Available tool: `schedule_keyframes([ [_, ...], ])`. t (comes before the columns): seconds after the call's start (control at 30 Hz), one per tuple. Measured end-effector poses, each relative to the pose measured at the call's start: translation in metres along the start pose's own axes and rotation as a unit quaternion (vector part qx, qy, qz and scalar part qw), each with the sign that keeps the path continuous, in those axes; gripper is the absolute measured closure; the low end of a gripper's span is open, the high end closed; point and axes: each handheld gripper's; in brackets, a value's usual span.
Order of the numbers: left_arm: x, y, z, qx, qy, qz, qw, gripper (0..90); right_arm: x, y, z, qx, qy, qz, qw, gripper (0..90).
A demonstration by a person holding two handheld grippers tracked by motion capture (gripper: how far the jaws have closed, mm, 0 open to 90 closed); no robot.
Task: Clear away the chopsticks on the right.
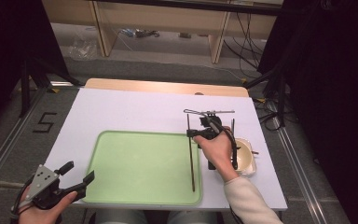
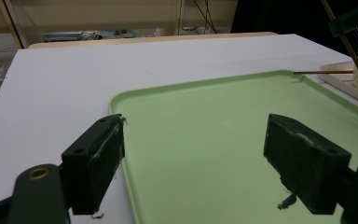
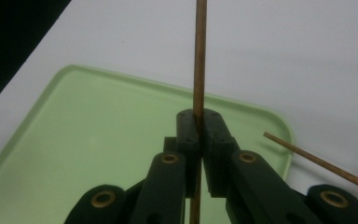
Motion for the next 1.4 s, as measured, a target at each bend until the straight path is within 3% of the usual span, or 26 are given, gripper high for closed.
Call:
schedule_keyframes([
  [0.2, 0.0, 0.0, 0.0, 0.001, -0.002, -0.001, 1.0, 20.0, -0.004, 0.013, 0.011, 0.012, 0.0, 0.004, 0.9999, 87.3],
  [0.23, 0.0, 0.0, 0.0, 0.001, -0.002, -0.001, 1.0, 19.9, 0.0, 0.013, 0.012, 0.025, 0.029, 0.012, 0.9992, 87.3],
  [0.27, 0.0, 0.0, 0.0, 0.001, -0.002, 0.0, 1.0, 20.0, -0.002, 0.014, 0.013, 0.028, 0.02, 0.014, 0.9993, 87.3],
  [0.3, 0.0, 0.0, 0.0, 0.001, -0.002, 0.0, 1.0, 20.0, -0.001, 0.017, 0.015, 0.019, 0.035, 0.01, 0.9992, 87.2],
  [0.33, 0.0, 0.0, 0.0, 0.001, -0.002, 0.0, 1.0, 20.0, -0.004, 0.018, 0.016, 0.032, 0.019, 0.013, 0.9992, 87.3],
  [0.4, 0.0, 0.0, 0.0, 0.001, -0.002, 0.0, 1.0, 20.0, -0.005, 0.021, 0.017, 0.032, 0.021, 0.012, 0.9992, 87.2],
  [0.47, 0.0, 0.0, 0.0, 0.001, -0.001, -0.001, 1.0, 20.0, -0.007, 0.023, 0.019, 0.032, 0.0, 0.02, 0.9993, 86.9],
  [0.57, 0.0, 0.0, 0.0, 0.001, -0.001, -0.001, 1.0, 20.0, -0.005, 0.025, 0.02, 0.04, 0.024, 0.019, 0.9987, 86.5],
  [0.6, 0.0, 0.0, 0.0, 0.001, -0.001, -0.001, 1.0, 20.0, -0.008, 0.028, 0.021, 0.036, 0.009, 0.018, 0.9992, 86.3],
  [0.8, 0.0, 0.0, 0.0, 0.001, -0.002, -0.001, 1.0, 20.0, -0.01, 0.035, 0.024, 0.054, 0.021, 0.028, 0.9979, 84.9],
  [0.93, 0.0, 0.0, 0.0, 0.001, -0.002, -0.001, 1.0, 20.0, -0.017, 0.04, 0.025, 0.063, 0.005, 0.03, 0.9975, 84.3],
  [1.0, 0.0, 0.0, 0.0, 0.001, -0.002, -0.001, 1.0, 20.0, -0.015, 0.04, 0.025, 0.082, 0.033, 0.034, 0.9955, 84.0],
  [1.07, 0.0, 0.0, 0.0, 0.001, -0.002, -0.001, 1.0, 20.0, -0.019, 0.043, 0.026, 0.084, 0.025, 0.036, 0.9955, 83.5],
  [1.13, 0.0, 0.0, 0.0, 0.001, -0.002, -0.001, 1.0, 20.0, -0.02, 0.045, 0.026, 0.09, 0.037, 0.045, 0.9942, 83.2],
  [1.17, 0.0, 0.001, 0.0, 0.001, -0.002, -0.001, 1.0, 20.0, -0.023, 0.047, 0.027, 0.088, 0.023, 0.04, 0.995, 83.1],
  [1.2, 0.0, 0.001, 0.0, 0.001, -0.002, -0.001, 1.0, 20.0, -0.021, 0.047, 0.026, 0.093, 0.037, 0.044, 0.994, 82.9],
  [1.27, 0.0, 0.001, 0.0, 0.001, -0.002, -0.001, 1.0, 20.0, -0.022, 0.049, 0.026, 0.101, 0.039, 0.046, 0.993, 82.7],
  [1.3, 0.0, 0.001, 0.0, 0.001, -0.003, -0.001, 1.0, 20.0, -0.019, 0.049, 0.026, 0.11, 0.062, 0.052, 0.9907, 82.5],
  [1.33, 0.0, 0.001, 0.0, 0.001, -0.002, -0.001, 1.0, 20.1, -0.022, 0.051, 0.027, 0.109, 0.044, 0.052, 0.9917, 82.4],
  [1.4, 0.0, 0.0, 0.0, 0.001, -0.003, -0.001, 1.0, 20.1, -0.021, 0.053, 0.026, 0.114, 0.054, 0.056, 0.9905, 82.2],
])
Point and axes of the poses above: each handheld gripper's, and its own axes: y roughly forward along the jaws, z roughly out of its underside, x roughly to its left, and after that the axes turned 1 degree about -y, right-handed
